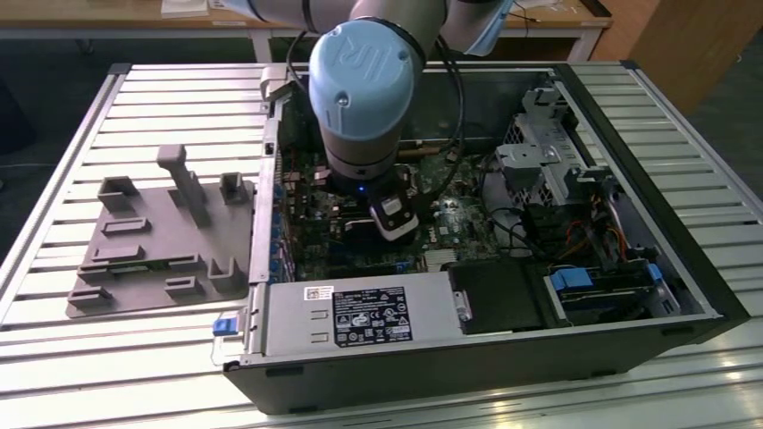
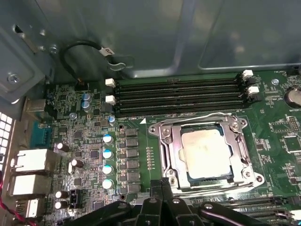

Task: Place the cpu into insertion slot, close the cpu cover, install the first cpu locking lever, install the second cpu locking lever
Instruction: 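Install the second cpu locking lever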

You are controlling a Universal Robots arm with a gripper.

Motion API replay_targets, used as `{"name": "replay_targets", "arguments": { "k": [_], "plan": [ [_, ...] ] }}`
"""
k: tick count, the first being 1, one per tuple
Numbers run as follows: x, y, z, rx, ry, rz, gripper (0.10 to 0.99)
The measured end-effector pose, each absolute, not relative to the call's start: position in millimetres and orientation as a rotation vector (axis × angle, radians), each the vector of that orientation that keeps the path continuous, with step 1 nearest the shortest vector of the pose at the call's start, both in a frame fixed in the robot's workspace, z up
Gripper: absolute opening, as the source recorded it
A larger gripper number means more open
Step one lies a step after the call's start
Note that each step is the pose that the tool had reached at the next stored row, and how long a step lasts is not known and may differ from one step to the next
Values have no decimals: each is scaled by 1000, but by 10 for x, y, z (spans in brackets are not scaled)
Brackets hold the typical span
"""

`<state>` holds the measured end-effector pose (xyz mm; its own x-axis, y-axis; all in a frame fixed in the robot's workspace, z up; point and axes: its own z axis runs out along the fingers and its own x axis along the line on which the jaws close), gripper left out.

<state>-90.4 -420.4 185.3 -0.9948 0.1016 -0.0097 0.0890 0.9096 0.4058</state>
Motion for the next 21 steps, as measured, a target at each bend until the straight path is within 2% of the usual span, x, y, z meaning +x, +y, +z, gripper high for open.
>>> {"name": "replay_targets", "arguments": {
  "k": [12,21],
  "plan": [
    [-919,-4204,1828,152,3040,645,102],
    [-919,-4204,1976,152,3040,645,102]
  ]
}}
